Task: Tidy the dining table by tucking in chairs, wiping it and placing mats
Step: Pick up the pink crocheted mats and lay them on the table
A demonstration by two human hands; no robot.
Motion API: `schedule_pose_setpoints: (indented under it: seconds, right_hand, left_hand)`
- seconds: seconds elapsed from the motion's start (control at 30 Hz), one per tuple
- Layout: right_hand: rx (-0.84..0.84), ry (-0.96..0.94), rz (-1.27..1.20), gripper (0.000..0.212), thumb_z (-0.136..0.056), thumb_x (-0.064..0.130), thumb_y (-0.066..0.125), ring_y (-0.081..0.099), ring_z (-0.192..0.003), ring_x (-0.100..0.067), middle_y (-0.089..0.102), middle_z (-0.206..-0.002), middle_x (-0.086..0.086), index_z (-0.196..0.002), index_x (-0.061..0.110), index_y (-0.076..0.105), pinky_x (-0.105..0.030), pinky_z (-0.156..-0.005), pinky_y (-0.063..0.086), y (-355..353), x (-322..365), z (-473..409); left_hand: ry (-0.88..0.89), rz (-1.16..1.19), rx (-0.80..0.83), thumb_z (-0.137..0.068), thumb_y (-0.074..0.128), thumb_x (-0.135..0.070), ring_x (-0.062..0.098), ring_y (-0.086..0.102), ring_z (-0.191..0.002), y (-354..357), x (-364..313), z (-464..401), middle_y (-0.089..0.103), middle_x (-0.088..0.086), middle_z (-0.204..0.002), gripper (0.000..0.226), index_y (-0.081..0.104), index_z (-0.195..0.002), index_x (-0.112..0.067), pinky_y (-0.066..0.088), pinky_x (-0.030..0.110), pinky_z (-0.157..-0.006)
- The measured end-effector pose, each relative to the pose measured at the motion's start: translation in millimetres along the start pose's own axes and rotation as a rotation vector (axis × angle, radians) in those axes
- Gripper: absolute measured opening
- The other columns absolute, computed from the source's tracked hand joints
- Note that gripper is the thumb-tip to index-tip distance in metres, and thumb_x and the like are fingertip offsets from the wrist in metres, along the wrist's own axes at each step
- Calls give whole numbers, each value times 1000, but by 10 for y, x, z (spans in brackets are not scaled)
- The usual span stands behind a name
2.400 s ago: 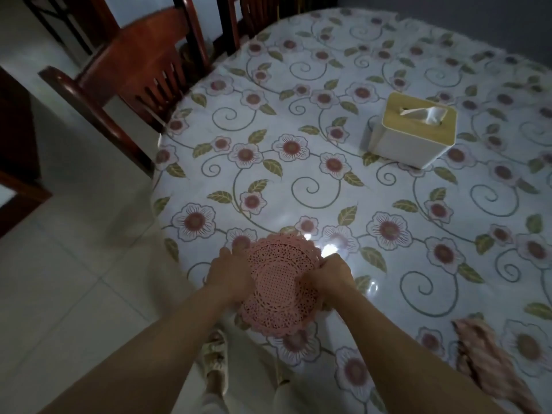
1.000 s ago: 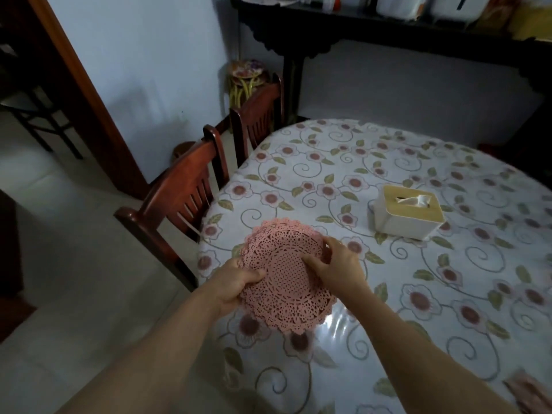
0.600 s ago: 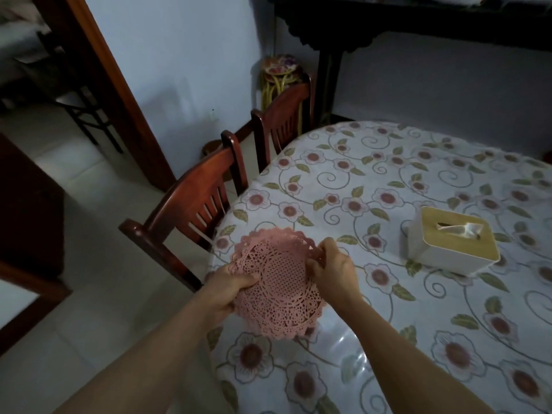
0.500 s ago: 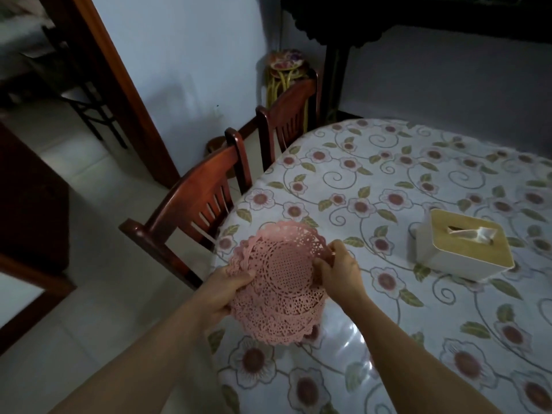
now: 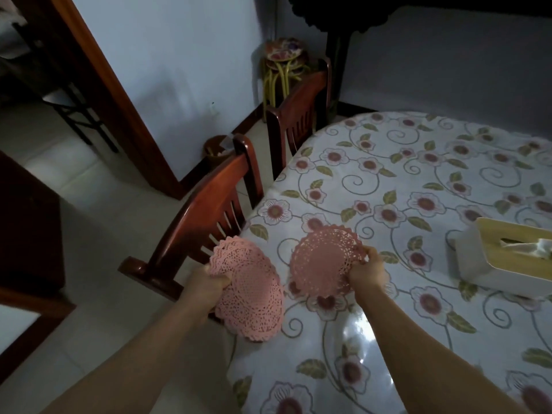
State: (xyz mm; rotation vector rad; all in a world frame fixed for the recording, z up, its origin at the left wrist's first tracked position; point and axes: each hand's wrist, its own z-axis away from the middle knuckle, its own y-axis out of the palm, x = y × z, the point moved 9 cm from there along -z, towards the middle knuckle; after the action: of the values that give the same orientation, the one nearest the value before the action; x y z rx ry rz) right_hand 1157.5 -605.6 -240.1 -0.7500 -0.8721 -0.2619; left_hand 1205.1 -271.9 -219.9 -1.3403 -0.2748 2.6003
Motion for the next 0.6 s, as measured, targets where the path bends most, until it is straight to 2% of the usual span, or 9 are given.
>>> schedule_pose_setpoints:
  seconds: [0.07, 0.13, 0.2, 0.23, 0.3, 0.37, 0.43, 0.53, 0.6]
  right_hand:
    - [41, 20, -5, 44, -90, -5, 39, 49, -64, -18, 57, -82, -6, -131, 10, 46, -24, -48, 35, 65, -7, 55]
    - [111, 35, 71, 59, -88, -2, 48, 55, -95, -30, 55, -115, -19, -143, 10, 29, -32, -71, 47, 163, -46, 99]
    - [127, 36, 227, 76, -87, 1, 51, 35, -131, -38, 30, -146, -24, -150, 13, 10, -46, -103, 36, 190, -79, 125]
    - [123, 19, 284, 78, -88, 5, 54, 24, -138, -39, 19, -152, -23, -150, 14, 8, -50, -109, 28, 188, -54, 165]
    - [199, -21, 254, 71, -90, 23, 59, 26, -138, -36, 22, -153, -16, -148, 14, 19, -51, -111, 28, 244, 34, 296]
    - [396, 19, 93, 63, -88, 39, 61, 48, -122, -30, 44, -141, -14, -141, 12, 38, -48, -103, 42, 389, 92, 494]
    - [510, 25, 51, 62, -80, 43, 70, 58, -106, -24, 56, -127, -11, -130, 13, 49, -44, -95, 50, 473, 154, 675]
    - [336, -117, 183, 80, -68, 38, 82, 57, -109, -21, 57, -125, -6, -134, 14, 45, -33, -93, 49, 320, 305, 687]
    - [199, -218, 257, 81, -68, 36, 82, 57, -110, -20, 58, -122, -3, -136, 17, 44, -30, -92, 48, 165, 442, 696]
  left_hand:
    - [9, -17, 40, -93, 51, -5, 30, 62, -101, 31, -27, -53, 65, 15, -112, 29, 57, -121, -5, 50, 37, -83]
    - [25, -25, 94, -94, 51, -7, 29, 62, -102, 107, -76, -97, 65, 13, -113, 29, 57, -122, -6, 50, 37, -85]
    - [40, -18, 124, -93, 52, -6, 28, 62, -100, 188, -143, -101, 65, 13, -112, 28, 58, -120, -5, 50, 39, -88]
    - [45, -7, 137, -93, 53, -5, 28, 62, -99, 227, -182, -98, 65, 14, -112, 26, 58, -118, -4, 49, 40, -90]
    - [35, 38, 186, -92, 54, -3, 30, 62, -99, 322, -246, -86, 65, 16, -112, 22, 59, -113, -5, 48, 43, -93]
    - [15, 81, 250, -92, 54, -3, 33, 62, -102, 435, -307, -60, 65, 18, -112, 19, 59, -108, -11, 47, 48, -96]
    - [26, 109, 301, -91, 55, -4, 34, 62, -104, 540, -395, -27, 66, 17, -112, 19, 59, -106, -14, 47, 51, -97]
    - [65, 142, 342, -90, 57, -4, 30, 62, -99, 648, -528, 27, 66, 11, -105, 18, 58, -105, -15, 47, 45, -95]
    - [76, 151, 349, -89, 58, -4, 28, 62, -98, 686, -581, 40, 66, 9, -103, 18, 61, -103, -15, 47, 45, -96]
